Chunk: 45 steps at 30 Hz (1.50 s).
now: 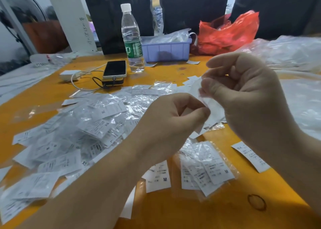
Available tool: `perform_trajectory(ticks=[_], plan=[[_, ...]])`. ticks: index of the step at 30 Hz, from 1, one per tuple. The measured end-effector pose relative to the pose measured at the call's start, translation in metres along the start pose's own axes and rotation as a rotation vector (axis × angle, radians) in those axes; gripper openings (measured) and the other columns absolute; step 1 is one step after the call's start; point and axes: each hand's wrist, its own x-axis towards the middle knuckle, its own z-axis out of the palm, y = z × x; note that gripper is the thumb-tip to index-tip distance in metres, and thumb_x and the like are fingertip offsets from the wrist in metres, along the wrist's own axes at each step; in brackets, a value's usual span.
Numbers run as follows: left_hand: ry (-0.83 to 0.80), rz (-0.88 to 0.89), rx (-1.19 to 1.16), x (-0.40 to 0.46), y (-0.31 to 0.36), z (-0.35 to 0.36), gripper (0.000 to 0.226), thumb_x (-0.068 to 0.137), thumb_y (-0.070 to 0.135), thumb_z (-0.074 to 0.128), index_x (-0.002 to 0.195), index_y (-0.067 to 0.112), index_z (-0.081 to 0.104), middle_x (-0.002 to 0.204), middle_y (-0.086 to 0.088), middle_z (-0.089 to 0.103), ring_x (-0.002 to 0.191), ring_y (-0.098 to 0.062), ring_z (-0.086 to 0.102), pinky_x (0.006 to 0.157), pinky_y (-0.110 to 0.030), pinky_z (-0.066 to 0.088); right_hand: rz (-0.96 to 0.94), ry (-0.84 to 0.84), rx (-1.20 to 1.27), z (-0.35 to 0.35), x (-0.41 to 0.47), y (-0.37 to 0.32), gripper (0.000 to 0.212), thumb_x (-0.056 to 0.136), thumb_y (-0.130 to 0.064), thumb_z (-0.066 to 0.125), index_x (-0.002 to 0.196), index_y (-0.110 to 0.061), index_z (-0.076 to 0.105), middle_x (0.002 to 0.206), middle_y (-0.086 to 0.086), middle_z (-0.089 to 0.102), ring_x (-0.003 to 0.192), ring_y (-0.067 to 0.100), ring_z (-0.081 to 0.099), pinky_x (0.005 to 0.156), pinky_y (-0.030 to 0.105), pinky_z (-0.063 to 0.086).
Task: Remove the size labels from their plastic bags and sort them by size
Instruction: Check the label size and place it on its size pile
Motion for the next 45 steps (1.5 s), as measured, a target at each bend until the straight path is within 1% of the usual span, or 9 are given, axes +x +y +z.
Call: perform_trajectory(ticks=[2, 6, 13, 19, 24, 30, 37, 41, 45], plan=[[0.060, -0.007, -0.017, 0.000, -0.002, -0.002, 0.008, 0.090, 0.029, 0.066, 0.088, 0.025, 0.072, 0.078, 0.007, 0.072, 0.069, -0.004, 0.064, 0.064, -0.025, 0.049, 0.003, 0.005, 0.017, 0.001, 0.000, 0.000, 0.023, 0.086, 0.002, 0.067, 0.097, -0.019, 0.063, 0.080, 0.002, 0.068, 0.072, 0.018, 0.070, 0.070, 0.026, 0.057], [0.109, -0.103, 0.003, 0.002, -0.004, -0.003, 0.021, 0.085, 0.046, 0.068, 0.096, 0.028, 0.068, 0.085, 0.007, 0.070, 0.076, -0.009, 0.066, 0.072, -0.034, 0.056, 0.047, 0.015, 0.090, 0.000, 0.000, -0.001, 0.020, 0.086, 0.004, 0.067, 0.095, -0.015, 0.065, 0.079, 0.004, 0.068, 0.072, 0.021, 0.071, 0.073, 0.029, 0.059], [0.040, -0.035, -0.038, -0.002, 0.003, -0.002, 0.050, 0.066, 0.064, 0.073, 0.102, 0.029, 0.069, 0.090, 0.014, 0.070, 0.078, 0.004, 0.066, 0.061, -0.013, 0.051, 0.082, 0.000, 0.188, -0.003, 0.000, -0.003, 0.015, 0.081, -0.009, 0.068, 0.091, -0.019, 0.066, 0.076, -0.003, 0.068, 0.074, 0.020, 0.071, 0.075, 0.030, 0.057], [0.133, -0.020, -0.052, -0.002, 0.003, -0.003, 0.009, 0.085, 0.032, 0.071, 0.087, 0.023, 0.071, 0.075, 0.010, 0.070, 0.064, 0.002, 0.061, 0.057, -0.012, 0.047, 0.074, 0.017, 0.172, -0.009, 0.002, -0.003, 0.016, 0.081, -0.014, 0.070, 0.090, -0.026, 0.067, 0.078, -0.002, 0.069, 0.077, 0.021, 0.072, 0.078, 0.033, 0.058], [0.114, -0.014, -0.203, 0.000, 0.003, -0.008, 0.011, 0.091, 0.017, 0.063, 0.084, 0.013, 0.071, 0.068, 0.004, 0.068, 0.059, 0.000, 0.060, 0.054, -0.010, 0.043, 0.108, 0.009, 0.154, -0.012, 0.001, 0.000, 0.016, 0.080, -0.015, 0.070, 0.092, -0.024, 0.067, 0.080, -0.002, 0.069, 0.078, 0.021, 0.072, 0.078, 0.030, 0.058], [0.145, -0.010, -0.212, 0.001, 0.002, -0.009, 0.015, 0.092, 0.020, 0.062, 0.081, 0.015, 0.070, 0.064, 0.008, 0.066, 0.059, -0.001, 0.060, 0.053, -0.010, 0.044, 0.174, 0.015, 0.159, -0.011, 0.001, 0.000, 0.016, 0.083, -0.016, 0.071, 0.096, -0.022, 0.064, 0.081, -0.002, 0.069, 0.077, 0.019, 0.072, 0.076, 0.029, 0.058], [0.239, 0.015, -0.150, -0.001, -0.001, -0.015, 0.019, 0.092, 0.027, 0.062, 0.077, 0.019, 0.069, 0.063, 0.003, 0.065, 0.057, 0.000, 0.059, 0.053, -0.013, 0.045, 0.561, -0.264, 0.216, -0.004, 0.000, -0.001, 0.046, 0.079, -0.052, 0.061, 0.109, -0.016, 0.056, 0.072, 0.004, 0.068, 0.055, 0.012, 0.054, 0.046, 0.025, 0.040], [0.265, 0.054, -0.128, -0.001, 0.000, -0.017, 0.024, 0.091, 0.033, 0.063, 0.068, 0.026, 0.067, 0.066, -0.014, 0.062, 0.055, -0.002, 0.057, 0.052, -0.012, 0.045, 0.512, -0.430, 0.228, -0.004, -0.001, -0.005, 0.039, 0.080, -0.044, 0.064, 0.089, -0.006, 0.066, 0.068, 0.002, 0.061, 0.056, 0.011, 0.050, 0.045, 0.021, 0.039], [0.203, 0.046, -0.126, 0.000, 0.000, -0.017, 0.022, 0.089, 0.036, 0.063, 0.073, 0.022, 0.067, 0.064, -0.013, 0.063, 0.056, -0.002, 0.060, 0.052, -0.010, 0.043, 0.454, -0.350, 0.135, -0.006, -0.001, -0.006, 0.027, 0.074, -0.023, 0.068, 0.087, 0.000, 0.069, 0.064, 0.005, 0.061, 0.055, 0.015, 0.050, 0.046, 0.023, 0.040]])
